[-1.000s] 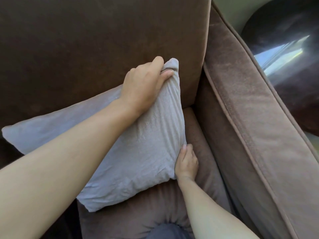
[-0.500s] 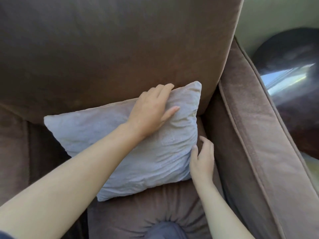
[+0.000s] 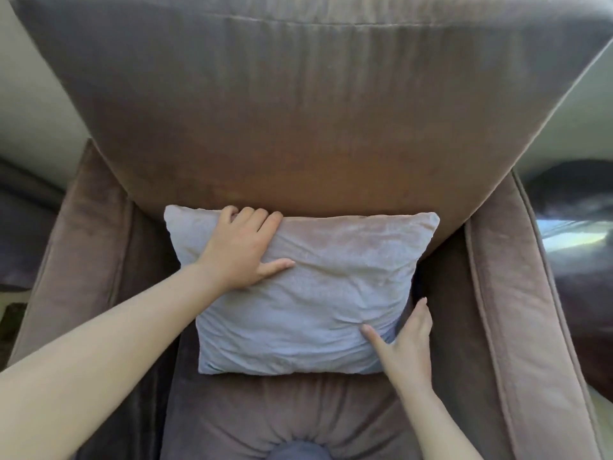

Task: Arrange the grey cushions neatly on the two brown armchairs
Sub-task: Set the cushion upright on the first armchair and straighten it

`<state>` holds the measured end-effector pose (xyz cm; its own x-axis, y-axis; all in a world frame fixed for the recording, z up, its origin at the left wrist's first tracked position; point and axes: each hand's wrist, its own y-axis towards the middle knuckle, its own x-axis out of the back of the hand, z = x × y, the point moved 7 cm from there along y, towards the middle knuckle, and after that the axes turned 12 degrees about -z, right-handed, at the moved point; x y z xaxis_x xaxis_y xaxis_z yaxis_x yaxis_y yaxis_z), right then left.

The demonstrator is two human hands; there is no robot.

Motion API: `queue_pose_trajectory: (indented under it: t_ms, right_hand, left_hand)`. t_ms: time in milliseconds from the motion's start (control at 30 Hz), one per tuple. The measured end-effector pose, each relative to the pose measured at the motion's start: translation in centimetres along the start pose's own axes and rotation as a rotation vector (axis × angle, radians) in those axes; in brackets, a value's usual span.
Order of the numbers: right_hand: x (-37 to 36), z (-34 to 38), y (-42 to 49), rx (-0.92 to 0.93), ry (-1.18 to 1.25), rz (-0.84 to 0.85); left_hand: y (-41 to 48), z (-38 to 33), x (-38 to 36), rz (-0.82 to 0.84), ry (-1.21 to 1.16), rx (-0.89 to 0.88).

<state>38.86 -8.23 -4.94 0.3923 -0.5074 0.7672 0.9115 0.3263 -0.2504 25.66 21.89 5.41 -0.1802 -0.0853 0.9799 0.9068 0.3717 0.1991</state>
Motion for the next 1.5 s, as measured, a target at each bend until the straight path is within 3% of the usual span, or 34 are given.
queue_pose_trajectory:
  t_ms: [167, 267, 333, 433, 533, 667, 800, 933, 1100, 1233, 1300, 1400, 1500]
  right_hand:
    - [4.5, 9.5, 0.8, 0.487, 0.024, -0.238]
    - [4.3, 16.9, 2.1, 0.803, -0.076, -0.181]
    - [3.5, 20.1, 4.0, 0.874, -0.202, -0.119]
    - [2.4, 21.3, 6.4, 0.826, -0.484, -0.076]
    - [2.6, 21.2, 6.9, 0.810, -0.576, -0.077]
    - [4.9, 21.9, 7.2, 0.848, -0.432, -0.180]
    - [5.2, 22.2, 7.7, 0.822, -0.437, -0.192]
    - [4.7, 21.6, 7.4, 0.771, -0.375, -0.185]
    - [5.4, 19.4, 4.5, 0.776, -0.154, -0.248]
    - [6.5, 17.8, 4.0, 0.770, -0.076, -0.323]
    - [8.0, 16.7, 5.5, 0.629, 0.009, -0.377]
    - [9.7, 14.2, 8.6, 0.264, 0.247, -0.412]
    - [9.3, 11.9, 10.5, -0.009, 0.388, -0.376]
  left_hand:
    - [-1.8, 1.1, 2.2, -0.087, -0.175, 0.166]
    - [-1.6, 1.4, 2.2, -0.045, -0.216, 0.220]
    - [-0.7, 3.0, 1.5, 0.007, -0.177, 0.299]
    - [-0.1, 4.9, 0.7, 0.115, -0.082, 0.327]
    - [-0.1, 5.1, 1.3, 0.079, -0.089, 0.272]
    - [-0.1, 5.0, 3.7, -0.142, -0.192, 0.260]
    - [-0.2, 4.6, 4.5, -0.205, -0.149, 0.269]
    - [-0.6, 4.4, 3.9, -0.221, -0.190, 0.395]
    - [-5.3, 3.1, 5.2, -0.471, -0.326, 0.512]
    - [-8.2, 5.1, 4.5, -0.515, -0.386, 0.644]
    - [-8.6, 8.2, 3.5, -0.510, -0.544, 0.820]
    - [-9.1, 12.1, 1.3, -0.516, -0.809, 1.163]
    - [-9.0, 13.4, -0.9, -0.547, -0.963, 1.321]
